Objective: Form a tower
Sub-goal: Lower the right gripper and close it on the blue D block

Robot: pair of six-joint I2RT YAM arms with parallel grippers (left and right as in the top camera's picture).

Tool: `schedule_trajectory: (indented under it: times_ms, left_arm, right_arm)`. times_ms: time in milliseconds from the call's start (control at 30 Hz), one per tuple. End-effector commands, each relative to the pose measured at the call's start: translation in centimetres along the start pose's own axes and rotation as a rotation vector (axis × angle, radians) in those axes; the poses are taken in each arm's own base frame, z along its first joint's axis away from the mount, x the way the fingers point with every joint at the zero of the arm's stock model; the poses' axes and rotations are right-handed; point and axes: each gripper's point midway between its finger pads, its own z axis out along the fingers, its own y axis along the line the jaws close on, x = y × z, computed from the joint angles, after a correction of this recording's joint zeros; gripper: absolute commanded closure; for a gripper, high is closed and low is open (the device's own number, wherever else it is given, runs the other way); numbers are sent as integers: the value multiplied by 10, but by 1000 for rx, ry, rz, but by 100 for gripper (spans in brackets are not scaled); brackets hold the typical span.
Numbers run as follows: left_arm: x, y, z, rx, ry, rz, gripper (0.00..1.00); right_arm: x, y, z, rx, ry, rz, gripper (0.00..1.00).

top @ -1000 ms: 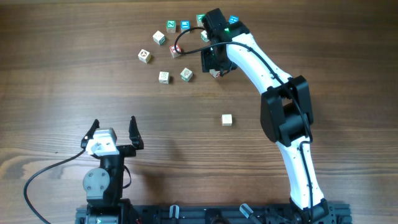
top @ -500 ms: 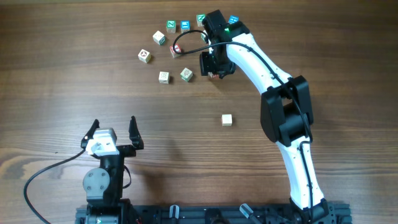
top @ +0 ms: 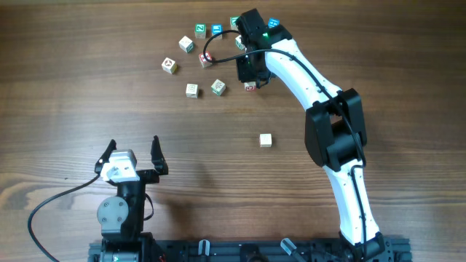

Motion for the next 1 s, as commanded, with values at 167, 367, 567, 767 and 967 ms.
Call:
schedule_trajectory:
  times_ms: [167, 367, 567, 767, 967]
  left_arm:
    - [0, 4, 0, -19, -3, 18, 0]
    - [0, 4, 0, -19, -3, 18, 0]
    - [0, 4, 0, -19, -3, 18, 0]
    - [0, 4, 0, -19, -3, 18, 0]
    - [0, 4, 0, -19, -3, 18, 0]
  right_arm:
    - [13, -10, 11, 42, 57, 2, 48]
    - [20, -12, 11, 50, 84, 2, 62]
    - [22, -13, 11, 53, 91, 2, 59]
    - [26, -14, 10, 58, 107, 4, 58]
    - [22, -12, 11, 53, 90, 5, 58]
